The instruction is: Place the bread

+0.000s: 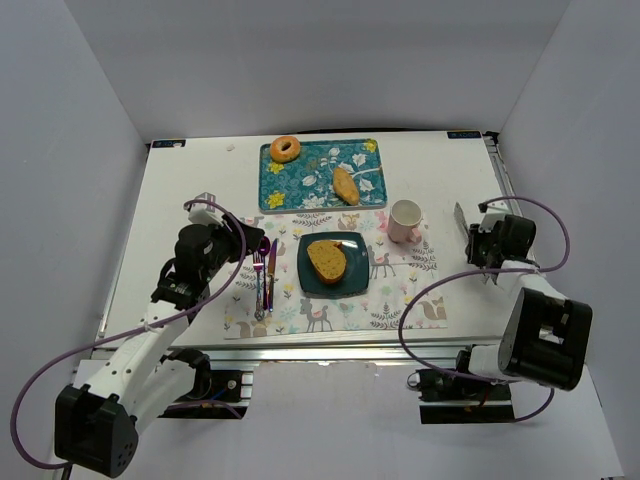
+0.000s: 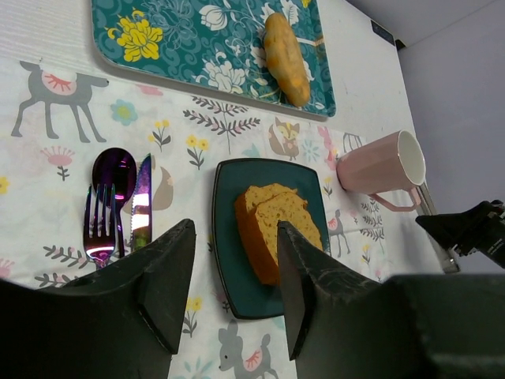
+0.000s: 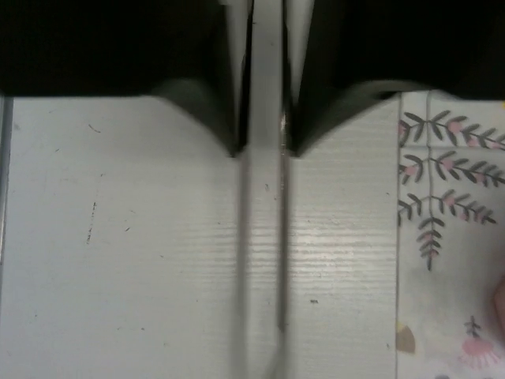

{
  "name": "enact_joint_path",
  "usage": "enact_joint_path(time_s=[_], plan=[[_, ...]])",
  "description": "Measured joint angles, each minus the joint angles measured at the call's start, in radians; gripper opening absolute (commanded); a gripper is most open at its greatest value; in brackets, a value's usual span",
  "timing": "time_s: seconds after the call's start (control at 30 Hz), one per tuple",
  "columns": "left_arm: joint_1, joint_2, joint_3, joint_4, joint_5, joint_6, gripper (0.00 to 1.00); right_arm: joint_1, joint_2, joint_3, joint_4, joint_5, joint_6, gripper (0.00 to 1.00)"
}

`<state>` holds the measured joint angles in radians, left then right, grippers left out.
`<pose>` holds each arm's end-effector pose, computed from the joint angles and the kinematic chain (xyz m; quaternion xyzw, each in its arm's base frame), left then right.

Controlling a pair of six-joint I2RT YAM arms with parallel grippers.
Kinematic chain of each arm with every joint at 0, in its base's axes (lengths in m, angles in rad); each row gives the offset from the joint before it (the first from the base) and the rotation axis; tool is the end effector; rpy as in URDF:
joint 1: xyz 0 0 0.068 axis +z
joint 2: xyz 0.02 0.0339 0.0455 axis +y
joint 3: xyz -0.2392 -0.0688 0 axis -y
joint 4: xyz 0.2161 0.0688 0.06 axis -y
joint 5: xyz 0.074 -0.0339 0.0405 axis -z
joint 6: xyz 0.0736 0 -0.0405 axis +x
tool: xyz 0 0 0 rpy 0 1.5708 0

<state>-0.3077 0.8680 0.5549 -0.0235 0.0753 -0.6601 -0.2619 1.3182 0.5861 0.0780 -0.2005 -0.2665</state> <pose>0.2162 -0.0745 0.2379 -0.1214 0.8062 -0.2962 0.4976 0.2714 -0.0576 0.1564 -0.0463 0.8922 -0.0283 0.4484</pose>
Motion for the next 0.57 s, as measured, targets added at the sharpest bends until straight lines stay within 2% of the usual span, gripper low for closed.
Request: enact_joint_path(time_s=[0.07, 0.1, 0.3, 0.47, 0.53, 0.57], plan=[[0.000, 0.004, 0.000, 0.001, 0.000, -0.002, 0.57, -0.014, 0.040, 0.000, 0.007, -0.013, -0.025, 0.80], [0.000, 0.005, 0.000, 0.001, 0.000, -0.003, 0.57, -0.021, 0.062, 0.000, 0.004, -0.018, -0.048, 0.89], [0.000, 0.004, 0.000, 0.000, -0.002, -0.008, 0.58, -0.071, 0.102, 0.010, -0.054, -0.059, -0.150, 0.89], [0.000, 0.000, 0.000, 0.001, -0.005, -0.007, 0.58, -0.083, 0.069, 0.130, -0.173, -0.020, -0.138, 0.90], [0.000, 0.001, 0.000, 0.002, -0.005, -0.008, 0.55, -0.083, 0.034, 0.208, -0.211, -0.015, -0.126, 0.89], [0.000, 0.003, 0.000, 0.006, -0.005, -0.008, 0.40, -0.082, 0.013, 0.246, -0.224, -0.019, -0.122, 0.89]])
